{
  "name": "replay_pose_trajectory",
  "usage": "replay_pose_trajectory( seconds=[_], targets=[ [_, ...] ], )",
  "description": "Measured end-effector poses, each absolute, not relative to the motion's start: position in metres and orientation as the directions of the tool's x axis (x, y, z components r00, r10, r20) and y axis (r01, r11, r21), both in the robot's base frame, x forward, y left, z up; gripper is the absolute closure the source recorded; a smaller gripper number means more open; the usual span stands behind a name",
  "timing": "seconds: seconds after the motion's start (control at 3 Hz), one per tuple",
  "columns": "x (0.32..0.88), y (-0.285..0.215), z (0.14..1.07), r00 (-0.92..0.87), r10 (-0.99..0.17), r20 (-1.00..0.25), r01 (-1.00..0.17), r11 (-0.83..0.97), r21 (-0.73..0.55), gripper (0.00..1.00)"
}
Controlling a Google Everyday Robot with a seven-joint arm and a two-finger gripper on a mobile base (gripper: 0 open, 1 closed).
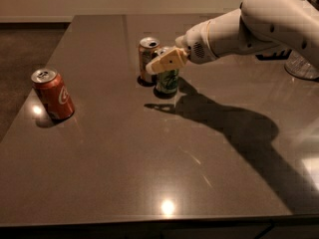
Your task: Move green can near orange can
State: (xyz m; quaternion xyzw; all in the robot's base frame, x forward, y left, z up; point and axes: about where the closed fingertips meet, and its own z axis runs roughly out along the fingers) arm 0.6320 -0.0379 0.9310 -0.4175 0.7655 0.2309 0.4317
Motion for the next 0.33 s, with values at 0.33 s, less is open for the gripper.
replay_pose_trajectory(
  seconds=[0.33],
  targets=[
    [0.632,-0.0379,0.931,-0.279,-0.44,-0.854,-0.839,0.545,-0.007,0.0]
  ],
)
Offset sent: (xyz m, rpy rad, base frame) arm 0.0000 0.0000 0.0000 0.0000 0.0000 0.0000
